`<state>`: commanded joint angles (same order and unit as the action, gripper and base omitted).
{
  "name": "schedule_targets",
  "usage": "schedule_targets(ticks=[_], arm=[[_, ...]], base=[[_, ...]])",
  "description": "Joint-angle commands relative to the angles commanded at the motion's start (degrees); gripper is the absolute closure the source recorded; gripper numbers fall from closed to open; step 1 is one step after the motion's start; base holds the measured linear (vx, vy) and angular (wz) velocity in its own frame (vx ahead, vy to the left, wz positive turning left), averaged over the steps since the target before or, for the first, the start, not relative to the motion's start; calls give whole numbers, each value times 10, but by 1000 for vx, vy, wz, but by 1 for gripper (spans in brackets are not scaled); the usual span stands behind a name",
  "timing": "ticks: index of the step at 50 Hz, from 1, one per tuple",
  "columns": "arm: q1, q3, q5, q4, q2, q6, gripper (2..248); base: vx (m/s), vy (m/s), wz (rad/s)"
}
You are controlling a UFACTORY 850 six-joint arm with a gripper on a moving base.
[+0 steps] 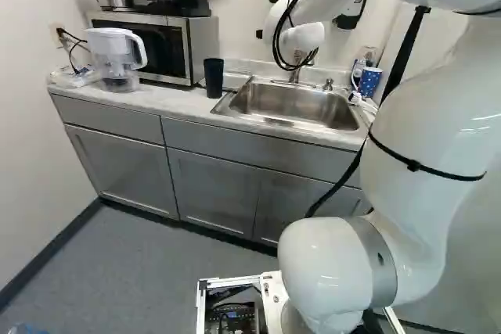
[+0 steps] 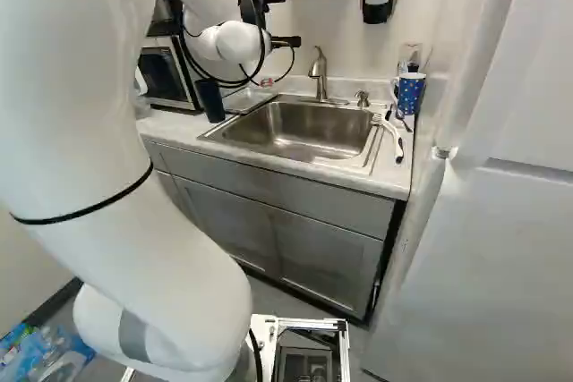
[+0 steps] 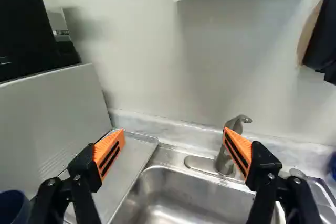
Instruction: Rinse the cup and place it in the tray
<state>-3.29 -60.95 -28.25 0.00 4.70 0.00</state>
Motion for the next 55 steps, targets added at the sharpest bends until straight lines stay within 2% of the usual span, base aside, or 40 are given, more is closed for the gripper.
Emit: schedule_targets(ticks=[23,55], arm=[[-8,-75,36,0,70,0,3],[-33,-174,114,0,157,0,3]], base=[[0,0,0],[0,0,0]])
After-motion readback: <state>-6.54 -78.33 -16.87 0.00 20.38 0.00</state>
